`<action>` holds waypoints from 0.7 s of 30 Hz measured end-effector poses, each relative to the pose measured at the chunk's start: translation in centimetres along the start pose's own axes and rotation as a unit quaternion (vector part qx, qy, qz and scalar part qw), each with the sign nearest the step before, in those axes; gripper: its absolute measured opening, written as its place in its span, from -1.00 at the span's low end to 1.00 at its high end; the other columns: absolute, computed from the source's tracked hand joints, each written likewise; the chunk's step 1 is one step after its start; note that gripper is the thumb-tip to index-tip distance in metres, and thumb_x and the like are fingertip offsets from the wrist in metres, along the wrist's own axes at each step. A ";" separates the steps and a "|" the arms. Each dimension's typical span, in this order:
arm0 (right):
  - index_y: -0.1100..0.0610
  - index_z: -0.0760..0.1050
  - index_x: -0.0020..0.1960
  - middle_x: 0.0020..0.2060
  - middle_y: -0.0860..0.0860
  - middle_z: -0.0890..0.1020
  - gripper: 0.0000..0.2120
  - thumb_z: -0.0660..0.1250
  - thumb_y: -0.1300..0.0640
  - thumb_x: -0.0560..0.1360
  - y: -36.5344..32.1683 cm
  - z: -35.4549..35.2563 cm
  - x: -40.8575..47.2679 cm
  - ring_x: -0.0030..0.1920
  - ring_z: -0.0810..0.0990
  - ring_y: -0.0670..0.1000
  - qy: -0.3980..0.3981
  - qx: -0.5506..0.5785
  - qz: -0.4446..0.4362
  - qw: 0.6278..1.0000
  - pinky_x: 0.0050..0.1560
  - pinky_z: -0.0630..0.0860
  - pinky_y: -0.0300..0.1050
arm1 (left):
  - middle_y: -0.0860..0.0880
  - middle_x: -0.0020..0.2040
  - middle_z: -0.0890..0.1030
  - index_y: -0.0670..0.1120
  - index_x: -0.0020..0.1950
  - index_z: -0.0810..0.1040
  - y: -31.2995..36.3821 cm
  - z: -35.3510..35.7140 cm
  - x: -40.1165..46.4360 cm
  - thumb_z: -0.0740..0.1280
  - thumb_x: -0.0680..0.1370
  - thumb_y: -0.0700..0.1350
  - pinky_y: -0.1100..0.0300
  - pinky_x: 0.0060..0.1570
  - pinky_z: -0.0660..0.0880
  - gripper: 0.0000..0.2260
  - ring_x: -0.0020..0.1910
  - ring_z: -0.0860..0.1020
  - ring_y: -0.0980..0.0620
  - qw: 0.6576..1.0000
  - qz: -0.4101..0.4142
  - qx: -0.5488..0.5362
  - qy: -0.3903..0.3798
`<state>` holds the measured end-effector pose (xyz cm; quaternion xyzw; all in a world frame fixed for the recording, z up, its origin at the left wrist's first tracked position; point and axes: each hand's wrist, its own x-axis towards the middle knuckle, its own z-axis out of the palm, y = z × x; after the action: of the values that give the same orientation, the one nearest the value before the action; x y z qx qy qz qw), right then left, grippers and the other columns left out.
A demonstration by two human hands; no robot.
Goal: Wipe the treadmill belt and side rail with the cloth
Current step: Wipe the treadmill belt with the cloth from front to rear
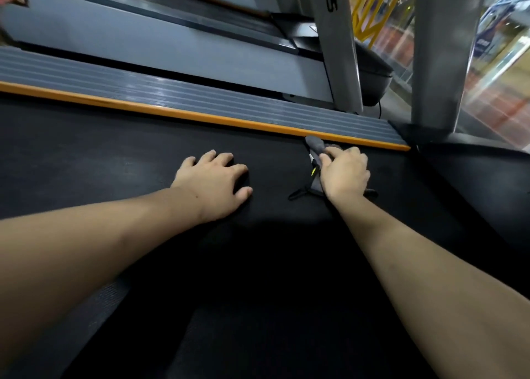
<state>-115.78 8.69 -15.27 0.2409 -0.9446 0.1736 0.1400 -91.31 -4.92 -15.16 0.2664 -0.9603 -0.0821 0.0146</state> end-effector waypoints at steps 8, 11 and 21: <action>-0.11 0.30 0.52 0.55 0.06 0.27 -0.56 0.12 -0.02 0.65 -1.9 -0.7 -2.3 0.47 0.33 0.21 -0.102 0.019 -0.009 0.995 0.39 0.31 0.08 | 0.05 0.57 0.24 0.27 0.51 0.26 -3.9 -1.2 -1.7 -0.01 0.55 0.44 -0.15 0.47 0.18 -0.43 0.57 0.14 -0.07 0.999 -0.029 0.034 -0.001; -0.11 0.34 0.50 0.52 0.06 0.33 -0.55 0.19 0.03 0.61 -6.1 -0.2 -4.4 0.42 0.39 0.20 -0.097 0.045 -0.054 0.993 0.35 0.34 0.00 | 0.07 0.53 0.29 0.23 0.50 0.29 -4.8 -2.0 -2.2 0.01 0.54 0.45 -0.12 0.41 0.24 -0.41 0.54 0.21 -0.05 0.998 -0.051 0.037 -0.005; -0.20 0.52 0.31 0.43 -0.14 0.46 -0.65 0.24 0.08 0.59 -11.7 2.1 -5.9 0.32 0.51 0.12 -0.102 0.094 -0.189 0.972 0.27 0.47 0.00 | 0.10 0.63 0.13 0.27 0.58 0.15 -6.4 -2.2 -3.5 -0.04 0.52 0.48 -0.11 0.52 0.15 -0.34 0.61 0.08 0.02 0.996 -0.075 0.021 -0.039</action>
<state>-105.27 0.68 -16.14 0.4436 -0.8706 0.2067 0.0503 -84.89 -8.81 -14.03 0.3341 -0.9391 -0.0725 -0.0344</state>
